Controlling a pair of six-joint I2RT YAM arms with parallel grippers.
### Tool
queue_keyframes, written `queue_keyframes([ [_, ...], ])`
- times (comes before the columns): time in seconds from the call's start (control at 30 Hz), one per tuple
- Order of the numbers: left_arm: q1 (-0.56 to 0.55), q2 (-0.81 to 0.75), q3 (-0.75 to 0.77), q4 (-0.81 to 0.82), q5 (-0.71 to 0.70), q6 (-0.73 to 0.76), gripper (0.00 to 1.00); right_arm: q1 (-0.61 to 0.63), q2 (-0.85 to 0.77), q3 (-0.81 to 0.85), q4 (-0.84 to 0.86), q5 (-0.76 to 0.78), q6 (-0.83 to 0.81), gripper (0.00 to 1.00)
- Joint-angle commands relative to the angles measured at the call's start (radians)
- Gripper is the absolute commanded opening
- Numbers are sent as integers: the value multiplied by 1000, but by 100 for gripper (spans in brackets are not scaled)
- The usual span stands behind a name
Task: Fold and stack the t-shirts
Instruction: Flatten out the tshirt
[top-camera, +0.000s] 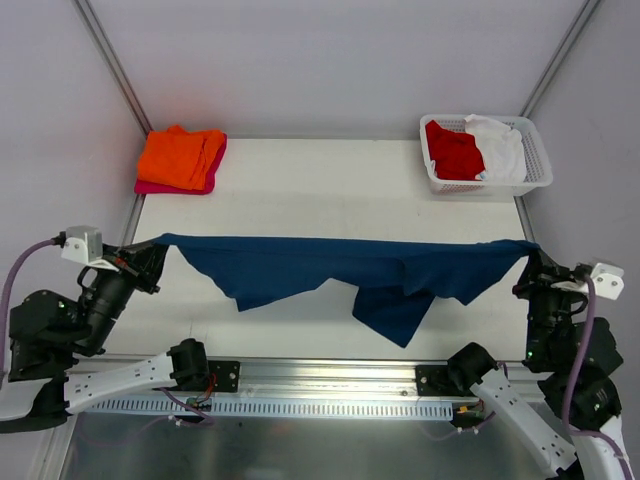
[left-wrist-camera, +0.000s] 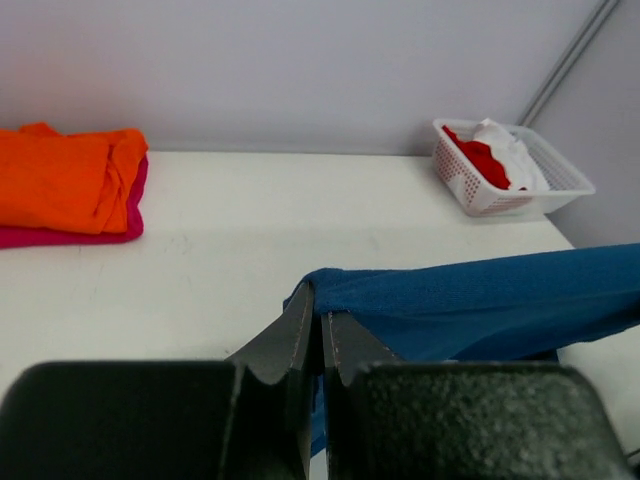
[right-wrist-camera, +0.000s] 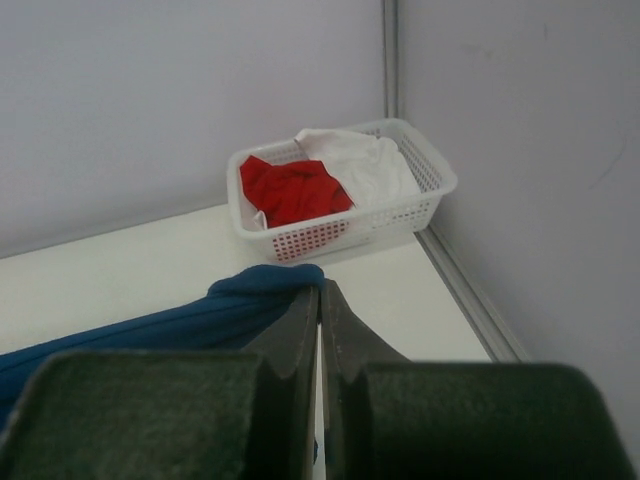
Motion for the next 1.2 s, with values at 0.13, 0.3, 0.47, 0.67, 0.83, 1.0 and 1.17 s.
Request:
queue_keyframes([
  [0.13,14,117,-50,39,-200,-62,0,-12,53,-32,50,151,42,0],
  [0.3,14,163,-72,69,-258,-48,0,-11,99,-48,85,140,47,0],
  [0.47,14,183,-9,145,-139,49,0,-12,136,-5,128,58,58,1],
  [0.67,14,216,226,77,287,132,0,-12,220,248,20,-273,116,1],
  [0.83,14,203,316,-32,575,87,0,-14,151,368,-19,-631,200,1],
  [1.0,14,84,281,-41,720,-57,0,-34,23,391,-115,-755,358,1],
  [1.17,14,-14,273,-41,858,-163,0,-103,-103,405,-158,-805,465,1],
])
